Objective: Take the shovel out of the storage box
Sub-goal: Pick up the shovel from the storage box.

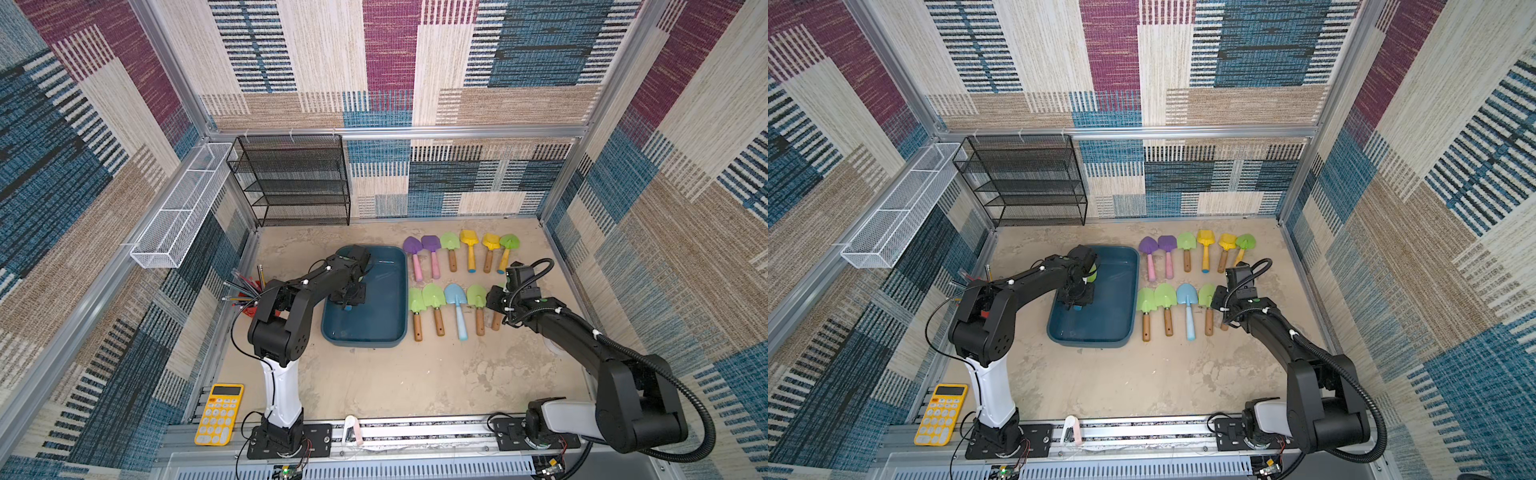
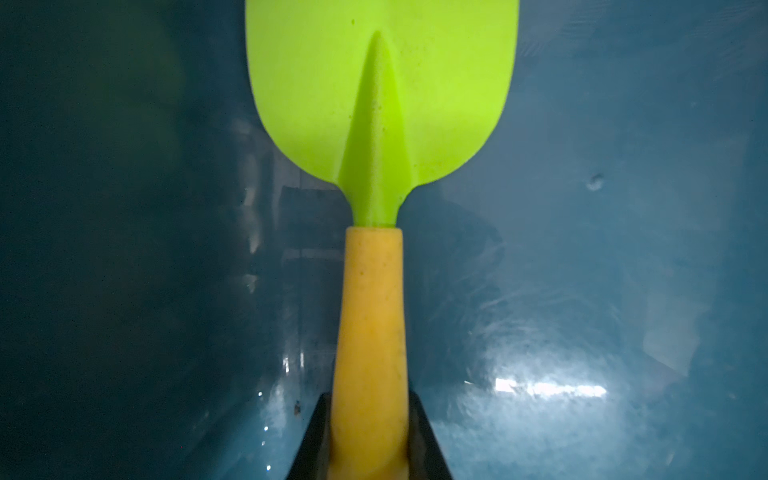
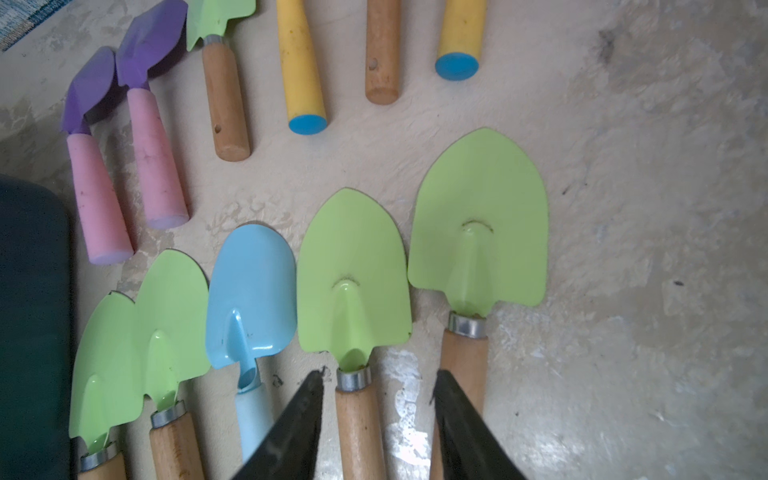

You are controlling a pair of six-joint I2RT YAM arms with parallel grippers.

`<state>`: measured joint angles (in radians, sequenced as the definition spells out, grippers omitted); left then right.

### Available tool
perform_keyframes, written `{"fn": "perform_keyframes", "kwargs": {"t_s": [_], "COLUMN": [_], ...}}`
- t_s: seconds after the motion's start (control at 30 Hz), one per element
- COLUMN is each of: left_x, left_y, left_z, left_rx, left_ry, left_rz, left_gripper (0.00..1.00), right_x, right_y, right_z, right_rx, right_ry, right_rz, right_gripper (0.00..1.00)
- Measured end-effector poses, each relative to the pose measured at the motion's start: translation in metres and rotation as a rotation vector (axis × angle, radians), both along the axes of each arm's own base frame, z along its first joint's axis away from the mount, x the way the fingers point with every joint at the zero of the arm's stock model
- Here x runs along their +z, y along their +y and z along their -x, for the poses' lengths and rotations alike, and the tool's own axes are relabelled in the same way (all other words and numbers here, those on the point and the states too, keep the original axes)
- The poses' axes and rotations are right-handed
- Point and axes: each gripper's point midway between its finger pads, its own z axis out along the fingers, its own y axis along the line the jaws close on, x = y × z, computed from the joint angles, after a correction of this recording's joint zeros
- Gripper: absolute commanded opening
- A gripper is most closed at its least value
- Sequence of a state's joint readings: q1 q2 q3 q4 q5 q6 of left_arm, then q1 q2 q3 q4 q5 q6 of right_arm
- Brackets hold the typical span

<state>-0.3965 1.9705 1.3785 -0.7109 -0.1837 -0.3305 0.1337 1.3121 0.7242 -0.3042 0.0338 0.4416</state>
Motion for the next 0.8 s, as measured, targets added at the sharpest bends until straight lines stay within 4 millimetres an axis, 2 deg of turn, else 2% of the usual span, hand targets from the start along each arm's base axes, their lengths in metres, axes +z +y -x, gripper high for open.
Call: {"fn": "perform_keyframes", "kwargs": {"t_s": [0.1, 0.3, 0.5, 0.8], "left_x": [0.005, 0.022, 0.041, 0.077], "left_y": [-0.001, -0.014, -0.025, -0.052], "left_z": [0.004, 0.015, 0.028, 0.04], "left_rx": [-0.002, -0.018, -0.025, -0.037], "left_ry": [0.001, -0.008, -0.017, -0.061], "left_rz": [0.011, 0.094, 0.199, 0.417], "left_gripper": [0.02, 0.0, 0.0, 0.0], "right_x": [0.004, 0.019, 0.036, 0.057], "right_y": [0.001, 0.012, 0.036, 0.086], "right_z": [-0.001, -0.004, -0.007, -0.01], "right_rx": [0.003, 0.035, 0.105, 0.252], "right_ry": [-0.013, -0.051, -0.09, -0.145], "right_rz": [-0.004, -0.03, -0.068, -0.212], "right_gripper": [0.46, 0.48, 0.6, 0.63]}}
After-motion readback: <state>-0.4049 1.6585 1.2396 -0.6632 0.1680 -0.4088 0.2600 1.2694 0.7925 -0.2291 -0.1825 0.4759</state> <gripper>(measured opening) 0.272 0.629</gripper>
